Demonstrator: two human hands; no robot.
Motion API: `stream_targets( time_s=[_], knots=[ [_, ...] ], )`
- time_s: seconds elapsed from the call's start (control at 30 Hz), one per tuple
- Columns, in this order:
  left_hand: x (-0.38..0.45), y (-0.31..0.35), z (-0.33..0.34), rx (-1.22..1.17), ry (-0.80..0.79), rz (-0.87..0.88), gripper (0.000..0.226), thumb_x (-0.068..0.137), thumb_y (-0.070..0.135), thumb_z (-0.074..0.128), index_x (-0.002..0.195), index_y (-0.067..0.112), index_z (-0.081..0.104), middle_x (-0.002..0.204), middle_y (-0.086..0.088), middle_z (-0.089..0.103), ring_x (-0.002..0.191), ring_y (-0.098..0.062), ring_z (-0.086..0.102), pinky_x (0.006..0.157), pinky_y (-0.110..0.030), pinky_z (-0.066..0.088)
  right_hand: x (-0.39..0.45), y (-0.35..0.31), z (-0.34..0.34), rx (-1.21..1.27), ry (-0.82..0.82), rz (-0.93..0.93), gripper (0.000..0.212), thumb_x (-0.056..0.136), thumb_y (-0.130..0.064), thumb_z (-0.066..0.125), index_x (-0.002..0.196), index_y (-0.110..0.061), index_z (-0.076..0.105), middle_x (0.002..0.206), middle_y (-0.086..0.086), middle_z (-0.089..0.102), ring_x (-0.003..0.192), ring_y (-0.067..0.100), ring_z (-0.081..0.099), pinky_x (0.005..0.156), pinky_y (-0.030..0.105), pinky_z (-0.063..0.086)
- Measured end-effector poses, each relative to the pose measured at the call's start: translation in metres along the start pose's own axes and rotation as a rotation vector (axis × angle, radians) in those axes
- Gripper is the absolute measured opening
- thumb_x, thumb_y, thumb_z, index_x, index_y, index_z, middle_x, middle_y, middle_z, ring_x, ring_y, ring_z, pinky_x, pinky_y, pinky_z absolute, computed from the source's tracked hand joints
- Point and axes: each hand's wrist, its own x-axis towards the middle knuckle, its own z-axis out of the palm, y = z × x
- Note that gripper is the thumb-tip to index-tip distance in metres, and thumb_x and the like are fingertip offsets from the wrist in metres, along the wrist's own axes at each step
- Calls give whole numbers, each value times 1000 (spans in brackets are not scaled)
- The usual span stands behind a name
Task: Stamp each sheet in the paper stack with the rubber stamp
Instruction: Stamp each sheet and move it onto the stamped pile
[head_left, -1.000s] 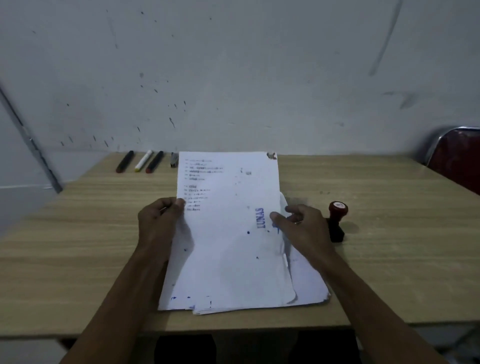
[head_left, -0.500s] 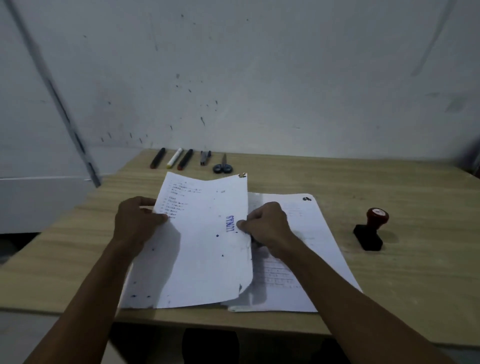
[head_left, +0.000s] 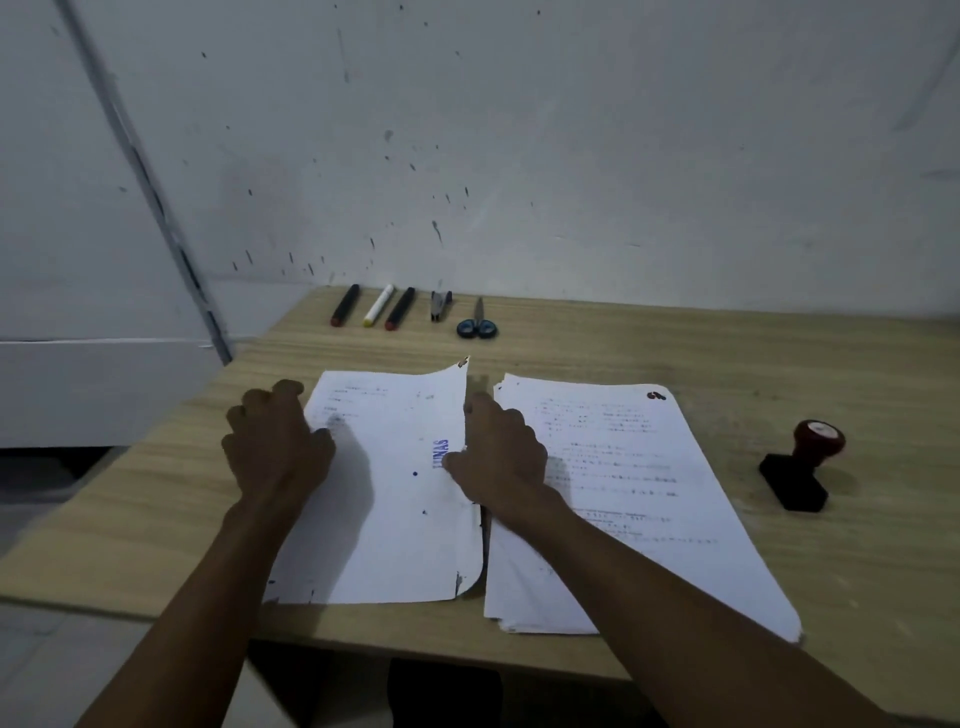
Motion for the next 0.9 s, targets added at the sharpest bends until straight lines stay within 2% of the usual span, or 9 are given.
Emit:
stream_targets(
  time_s=[0.07, 0.17, 0.23, 0.3, 0.53, 0.73, 0.8, 0.9],
  knots=[
    [-7, 11, 1, 52, 22, 96, 54, 80, 26, 72, 129, 13, 53, 128, -21, 49, 119, -42, 41, 94, -50, 37, 0, 0, -1, -2, 10, -17, 54, 85, -25, 69, 130, -20, 40, 118, 8, 56, 107, 29, 57, 81, 35, 43],
    [-18, 26, 8, 18, -148, 208, 58, 78, 49, 71, 127, 20, 57, 133, -12, 53, 124, -36, 42, 96, -46, 39, 0, 1, -1, 24, 18, -35, 54, 85, -28, 69, 130, -19, 41, 119, 8, 56, 108, 29, 56, 77, 33, 41],
    [-23, 31, 13, 88, -278, 240, 65, 75, 63, 66, 127, 25, 57, 137, -4, 52, 129, -30, 42, 99, -45, 38, -1, 4, -1, 57, 35, -60, 49, 85, -29, 70, 126, -18, 46, 119, 7, 56, 108, 27, 55, 74, 31, 38],
    [-26, 33, 15, 147, -323, 261, 67, 73, 70, 62, 126, 28, 58, 138, -1, 52, 130, -26, 42, 101, -45, 38, -2, 9, -4, 94, 52, -99, 46, 85, -29, 70, 124, -17, 50, 121, 4, 56, 110, 24, 53, 76, 29, 37],
    [-15, 23, 8, 104, -403, 227, 66, 71, 66, 69, 125, 28, 59, 141, 2, 50, 131, -24, 41, 105, -47, 37, -6, 36, -20, 133, 124, -124, 42, 84, -33, 72, 121, -20, 59, 112, 1, 62, 103, 18, 57, 77, 27, 42],
    [-15, 24, 10, 117, -419, 224, 70, 72, 63, 69, 130, 26, 54, 144, 0, 47, 132, -23, 42, 104, -45, 37, -16, 56, -34, 157, 157, -80, 35, 83, -34, 74, 114, -24, 62, 101, -6, 62, 98, 14, 58, 83, 31, 51],
    [-18, 28, 12, 94, -365, 221, 72, 72, 64, 69, 132, 27, 53, 146, 0, 45, 134, -25, 40, 106, -47, 35, -20, 64, -41, 178, 179, -74, 33, 82, -35, 75, 111, -24, 64, 96, -7, 62, 95, 14, 59, 82, 31, 51],
    [-29, 48, 18, -95, -235, 266, 61, 77, 54, 70, 127, 23, 57, 141, -4, 50, 131, -25, 42, 107, -48, 36, -29, 78, -55, 199, 244, -85, 28, 81, -33, 75, 106, -24, 66, 91, -7, 62, 83, 13, 56, 77, 30, 49]
  ],
)
